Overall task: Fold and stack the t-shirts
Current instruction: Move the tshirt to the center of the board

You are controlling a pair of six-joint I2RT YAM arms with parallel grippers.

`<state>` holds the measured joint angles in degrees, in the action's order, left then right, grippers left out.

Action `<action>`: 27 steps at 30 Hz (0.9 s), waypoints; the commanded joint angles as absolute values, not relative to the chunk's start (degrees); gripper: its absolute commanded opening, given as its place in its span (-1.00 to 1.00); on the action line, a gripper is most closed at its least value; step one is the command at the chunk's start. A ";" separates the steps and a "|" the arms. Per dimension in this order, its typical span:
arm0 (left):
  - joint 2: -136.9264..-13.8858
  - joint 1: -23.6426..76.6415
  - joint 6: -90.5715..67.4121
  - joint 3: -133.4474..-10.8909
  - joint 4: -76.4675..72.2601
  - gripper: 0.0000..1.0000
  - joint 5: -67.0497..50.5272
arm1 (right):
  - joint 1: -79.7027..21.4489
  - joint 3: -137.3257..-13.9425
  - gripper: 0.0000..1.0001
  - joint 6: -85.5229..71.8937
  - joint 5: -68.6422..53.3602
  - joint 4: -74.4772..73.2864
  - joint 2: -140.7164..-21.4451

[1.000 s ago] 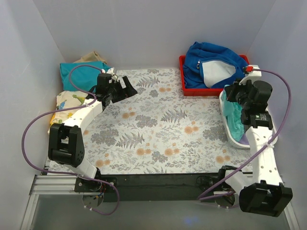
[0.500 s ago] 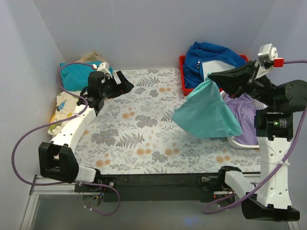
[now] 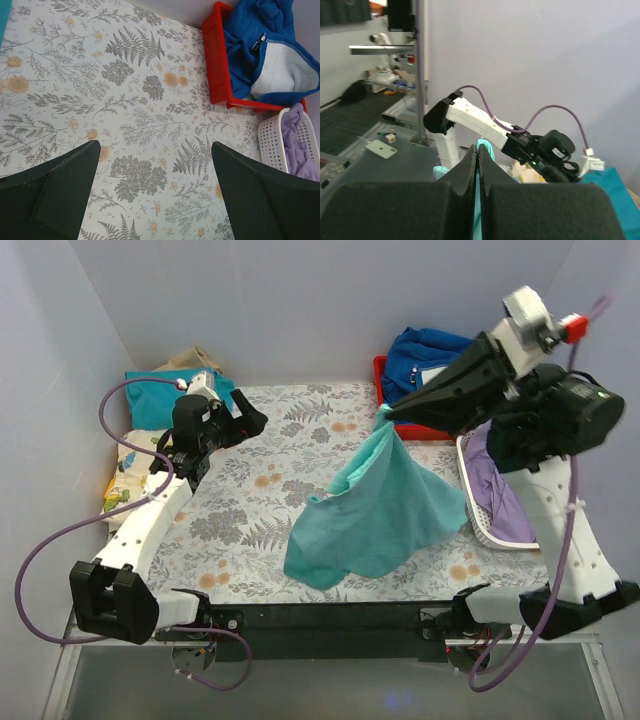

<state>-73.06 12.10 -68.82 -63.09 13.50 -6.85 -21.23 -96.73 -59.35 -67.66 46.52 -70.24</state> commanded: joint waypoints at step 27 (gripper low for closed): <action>-70.93 8.26 -69.08 -59.59 13.89 0.86 -6.59 | -20.70 -83.26 -0.97 -46.86 -57.76 40.79 -88.25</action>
<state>-71.20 8.69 -69.65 -60.29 14.39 -6.02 -30.26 -93.56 -52.40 -64.71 40.49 -91.74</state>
